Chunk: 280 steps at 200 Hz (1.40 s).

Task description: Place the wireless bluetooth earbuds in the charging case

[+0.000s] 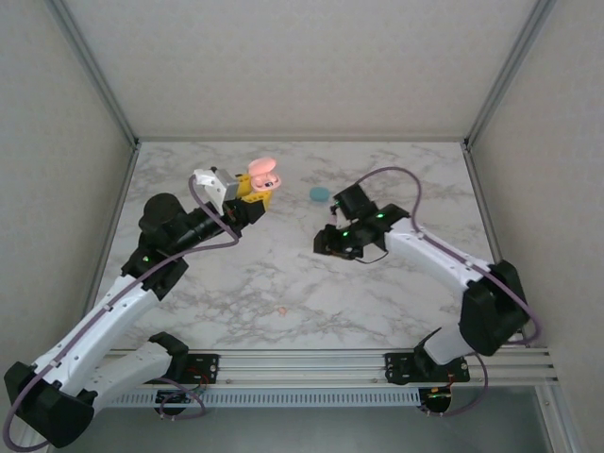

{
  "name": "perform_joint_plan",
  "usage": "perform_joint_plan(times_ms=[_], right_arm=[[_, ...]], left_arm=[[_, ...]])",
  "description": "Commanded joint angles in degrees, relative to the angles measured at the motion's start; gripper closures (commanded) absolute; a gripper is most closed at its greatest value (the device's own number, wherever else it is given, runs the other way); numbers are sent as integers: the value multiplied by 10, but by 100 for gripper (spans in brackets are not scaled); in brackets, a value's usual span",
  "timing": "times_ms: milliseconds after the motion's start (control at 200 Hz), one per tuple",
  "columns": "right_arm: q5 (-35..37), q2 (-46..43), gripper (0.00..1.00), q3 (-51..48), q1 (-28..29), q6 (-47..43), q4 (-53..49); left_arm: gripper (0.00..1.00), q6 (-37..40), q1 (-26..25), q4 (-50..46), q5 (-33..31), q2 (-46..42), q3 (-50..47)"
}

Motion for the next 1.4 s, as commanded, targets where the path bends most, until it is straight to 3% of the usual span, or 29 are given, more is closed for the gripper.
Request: perform_joint_plan(times_ms=[0, 270, 455, 841, 1396], right_arm=[[-25, 60, 59, 5, 63, 20, 16], [-13, 193, 59, 71, 166, 16, -5], [-28, 242, 59, 110, 205, 10, -13], [0, 268, 58, 131, 229, 0, -61], [9, 298, 67, 147, 231, -8, -70]], left_arm=[[78, 0, -5, -5, -15, -16, 25], [78, 8, -5, -22, -23, -29, 28], [78, 13, -5, -25, -25, -30, 29], [78, 16, -5, -30, -23, -25, 31], [78, 15, -5, -33, -16, -18, 34]])
